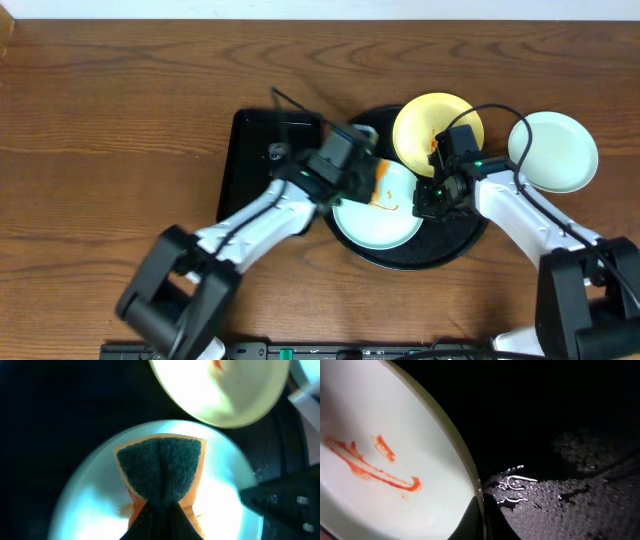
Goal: Clean dirty plates on tray and stack at the side
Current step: 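Scrub the pale green plate with the sponge in the left gripper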
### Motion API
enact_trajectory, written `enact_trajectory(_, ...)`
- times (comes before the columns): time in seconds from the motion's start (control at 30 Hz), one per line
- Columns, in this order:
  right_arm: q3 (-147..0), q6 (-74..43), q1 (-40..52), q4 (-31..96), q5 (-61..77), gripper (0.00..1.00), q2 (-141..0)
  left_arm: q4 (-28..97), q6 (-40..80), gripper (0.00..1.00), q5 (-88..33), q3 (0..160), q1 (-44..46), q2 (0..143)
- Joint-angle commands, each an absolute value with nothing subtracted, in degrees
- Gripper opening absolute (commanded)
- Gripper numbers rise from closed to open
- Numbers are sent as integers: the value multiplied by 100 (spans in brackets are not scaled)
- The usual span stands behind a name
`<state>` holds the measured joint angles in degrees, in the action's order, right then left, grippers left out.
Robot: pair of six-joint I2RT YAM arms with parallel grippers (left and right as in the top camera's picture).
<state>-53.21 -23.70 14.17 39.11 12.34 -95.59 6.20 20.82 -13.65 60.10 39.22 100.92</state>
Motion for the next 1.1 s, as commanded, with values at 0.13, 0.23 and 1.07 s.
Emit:
enact_trajectory(0.13, -5349, -2438, 1472, 3900, 1400, 1, -9712, 25, 2185, 8, -1435, 5996, 4654, 10643)
enact_trajectory(0.23, -5349, -2438, 1472, 3905, 1398, 1, -9712, -3, 2480, 8, -1433, 5996, 4816, 10855)
enact_trajectory(1.07, -5349, -2438, 1468, 3940, 1393, 1, -9712, 1702, 1949, 8, 915, 6001, 3712, 10318)
